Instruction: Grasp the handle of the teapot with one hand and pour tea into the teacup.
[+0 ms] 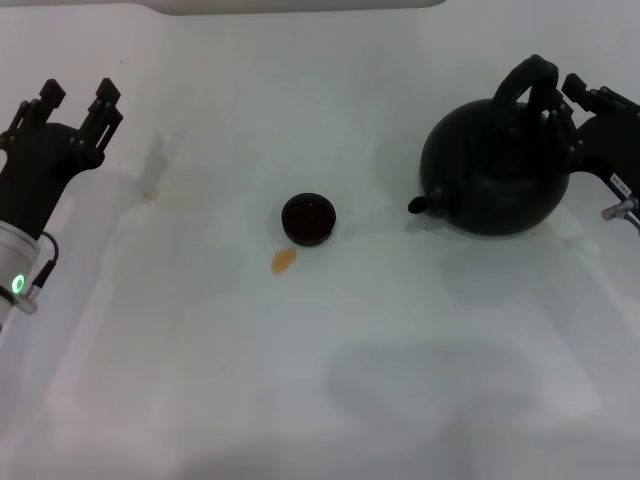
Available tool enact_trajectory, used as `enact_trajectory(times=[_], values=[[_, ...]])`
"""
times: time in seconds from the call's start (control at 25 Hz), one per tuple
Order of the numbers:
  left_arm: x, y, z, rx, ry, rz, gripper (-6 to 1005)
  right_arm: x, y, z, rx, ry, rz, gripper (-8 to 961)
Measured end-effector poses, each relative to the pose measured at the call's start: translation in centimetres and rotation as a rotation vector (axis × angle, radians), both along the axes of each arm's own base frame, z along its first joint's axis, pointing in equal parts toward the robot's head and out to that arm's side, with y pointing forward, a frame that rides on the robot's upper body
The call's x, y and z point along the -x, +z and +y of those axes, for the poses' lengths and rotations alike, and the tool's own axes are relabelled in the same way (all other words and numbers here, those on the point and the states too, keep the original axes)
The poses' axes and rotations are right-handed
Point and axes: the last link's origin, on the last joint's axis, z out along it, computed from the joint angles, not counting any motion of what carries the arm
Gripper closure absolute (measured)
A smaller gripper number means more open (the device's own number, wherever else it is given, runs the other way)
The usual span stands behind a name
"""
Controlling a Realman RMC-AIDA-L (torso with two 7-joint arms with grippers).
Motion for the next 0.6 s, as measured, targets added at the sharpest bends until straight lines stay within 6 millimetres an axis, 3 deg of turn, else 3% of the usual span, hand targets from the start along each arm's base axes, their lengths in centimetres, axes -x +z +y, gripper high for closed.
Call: enact_trajectory(times=[0.16,0.6], values=[[-0.2,-0.1,0.0,0.002,-0.003,-0.008,270,-0.2,0.1,-0.3,-0.003,-0.006,0.007,709],[-0.3,-0.2,-0.1,0.007,-0.006,-0.009,269,-1.3,1.3,-2.4,-0.043,-0.047,0.130,588]])
